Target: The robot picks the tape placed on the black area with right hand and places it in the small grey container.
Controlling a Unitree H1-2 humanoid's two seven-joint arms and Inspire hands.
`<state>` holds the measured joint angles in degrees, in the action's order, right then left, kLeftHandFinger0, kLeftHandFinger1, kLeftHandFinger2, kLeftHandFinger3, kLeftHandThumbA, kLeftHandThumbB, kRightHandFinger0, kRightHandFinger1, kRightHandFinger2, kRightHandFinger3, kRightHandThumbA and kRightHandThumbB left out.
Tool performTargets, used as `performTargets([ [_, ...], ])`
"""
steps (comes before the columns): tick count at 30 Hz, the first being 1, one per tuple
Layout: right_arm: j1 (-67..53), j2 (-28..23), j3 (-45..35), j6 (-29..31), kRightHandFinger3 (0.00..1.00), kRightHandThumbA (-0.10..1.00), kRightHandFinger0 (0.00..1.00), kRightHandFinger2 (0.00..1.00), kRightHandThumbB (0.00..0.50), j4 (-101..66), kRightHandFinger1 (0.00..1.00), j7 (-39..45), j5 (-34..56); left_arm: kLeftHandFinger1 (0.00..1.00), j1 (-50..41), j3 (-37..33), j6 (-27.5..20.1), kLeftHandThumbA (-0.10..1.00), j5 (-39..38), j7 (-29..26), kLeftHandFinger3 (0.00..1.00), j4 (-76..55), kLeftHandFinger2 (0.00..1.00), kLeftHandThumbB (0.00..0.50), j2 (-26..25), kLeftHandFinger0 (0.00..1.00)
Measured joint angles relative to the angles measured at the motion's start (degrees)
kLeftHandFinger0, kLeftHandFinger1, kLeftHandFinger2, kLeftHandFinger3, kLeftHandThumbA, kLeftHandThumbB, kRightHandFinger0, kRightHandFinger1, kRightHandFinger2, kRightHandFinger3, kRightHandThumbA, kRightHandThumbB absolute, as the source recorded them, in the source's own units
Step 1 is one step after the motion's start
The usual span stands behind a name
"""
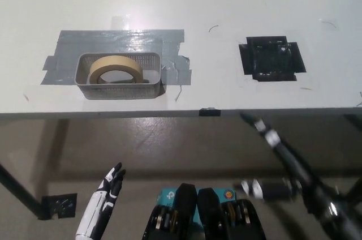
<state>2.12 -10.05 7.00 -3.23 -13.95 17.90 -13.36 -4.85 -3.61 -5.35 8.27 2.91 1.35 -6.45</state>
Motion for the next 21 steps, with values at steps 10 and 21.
performTargets([
  [10,-2.5,3.9,-4.9,8.6,1.00,1.00,1.00,1.00,0.188,16.8,1.00,-3.0,4.3,1.00,-0.3,1.7,0.1,1.00,-2.3,0.1,1.00,-0.1,1.00,0.109,0.1,1.00],
  [21,-0.6,4.4,-4.6,14.7,1.00,1.00,1.00,1.00,0.190,22.2,1.00,-5.2,5.5,1.00,-0.3,2.3,0.8,1.00,-3.6,0.5,1.00,-0.7,1.00,0.110,0.0,1.00],
])
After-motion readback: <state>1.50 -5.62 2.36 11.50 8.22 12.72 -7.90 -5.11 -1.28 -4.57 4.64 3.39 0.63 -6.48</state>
